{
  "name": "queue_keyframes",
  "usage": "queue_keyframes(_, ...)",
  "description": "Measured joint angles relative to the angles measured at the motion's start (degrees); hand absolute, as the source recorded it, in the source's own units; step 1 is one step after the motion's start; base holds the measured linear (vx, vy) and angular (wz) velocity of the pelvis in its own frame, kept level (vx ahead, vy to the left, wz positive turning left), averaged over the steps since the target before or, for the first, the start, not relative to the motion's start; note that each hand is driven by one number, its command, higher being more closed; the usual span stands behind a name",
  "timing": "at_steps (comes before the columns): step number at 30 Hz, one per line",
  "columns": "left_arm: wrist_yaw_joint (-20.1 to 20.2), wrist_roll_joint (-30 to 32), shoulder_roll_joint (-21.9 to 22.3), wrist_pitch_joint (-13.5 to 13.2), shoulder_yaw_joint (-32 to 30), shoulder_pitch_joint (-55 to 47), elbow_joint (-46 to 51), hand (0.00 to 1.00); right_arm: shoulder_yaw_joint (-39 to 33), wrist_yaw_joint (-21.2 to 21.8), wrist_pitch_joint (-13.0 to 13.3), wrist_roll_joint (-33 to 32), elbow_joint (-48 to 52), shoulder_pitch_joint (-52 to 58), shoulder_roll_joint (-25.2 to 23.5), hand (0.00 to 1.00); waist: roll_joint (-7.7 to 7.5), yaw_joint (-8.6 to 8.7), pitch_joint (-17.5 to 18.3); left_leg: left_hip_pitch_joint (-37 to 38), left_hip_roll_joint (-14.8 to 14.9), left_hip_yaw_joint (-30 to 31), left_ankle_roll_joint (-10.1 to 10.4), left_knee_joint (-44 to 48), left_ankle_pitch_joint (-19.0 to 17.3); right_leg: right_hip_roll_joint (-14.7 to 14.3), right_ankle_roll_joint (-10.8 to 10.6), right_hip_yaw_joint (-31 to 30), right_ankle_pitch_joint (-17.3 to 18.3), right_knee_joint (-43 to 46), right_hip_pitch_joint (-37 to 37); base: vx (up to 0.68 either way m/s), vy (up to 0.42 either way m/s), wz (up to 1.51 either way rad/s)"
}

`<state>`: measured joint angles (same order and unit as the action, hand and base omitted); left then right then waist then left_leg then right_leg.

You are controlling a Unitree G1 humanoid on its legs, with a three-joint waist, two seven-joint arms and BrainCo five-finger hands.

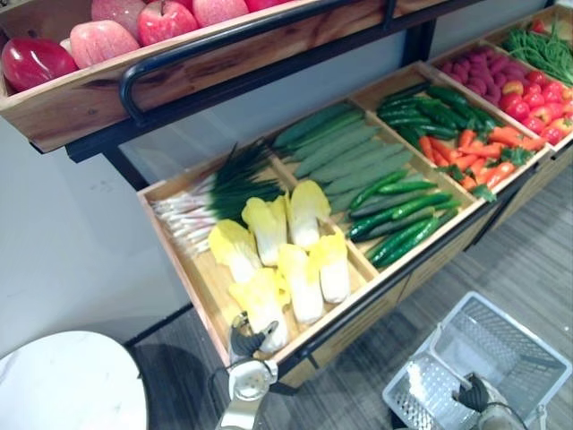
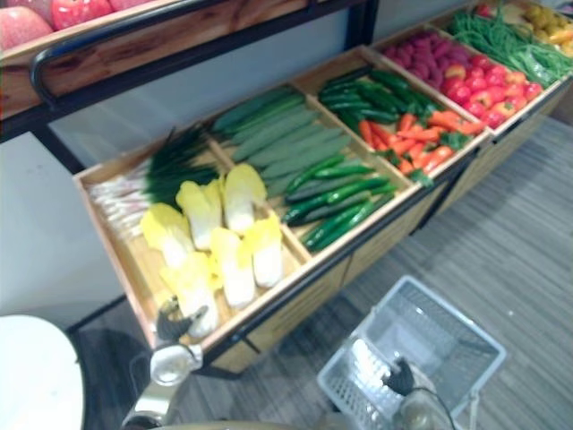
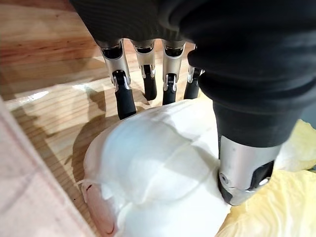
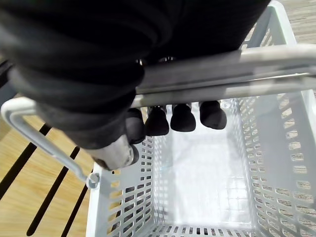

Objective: Pick vegetable in the basket

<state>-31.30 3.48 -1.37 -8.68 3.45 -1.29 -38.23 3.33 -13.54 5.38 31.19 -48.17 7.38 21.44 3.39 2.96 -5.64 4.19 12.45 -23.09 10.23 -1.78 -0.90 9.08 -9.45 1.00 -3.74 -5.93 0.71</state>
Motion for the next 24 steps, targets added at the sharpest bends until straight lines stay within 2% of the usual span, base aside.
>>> queue_keyframes(15, -2.3, 0.1, 0.7, -0.3, -1.0, 2.2, -3.6, 1.0, 1.7, -0.8, 1.1, 0.0, -2.0, -0.2, -0.1, 1.0, -0.1, 0.02, -0.1, 1.1, 0.2, 0.1, 0.8, 0.0, -0.7, -0.2, 0.2, 0.1, 0.6, -0.2, -1.0, 0.0, 0.0, 0.0)
queue_keyframes(24, -2.7, 0.1, 1.0, -1.0, -1.3, 1.8, -2.9, 1.0, 1.7, -0.8, 1.1, 0.0, -2.2, -0.4, -0.1, 1.0, -0.11, -0.01, -0.1, 1.0, 0.3, 0.2, 0.5, 0.0, -0.6, -0.3, 0.2, 0.3, 0.2, 0.0, -1.1, 0.0, 0.0, 0.0)
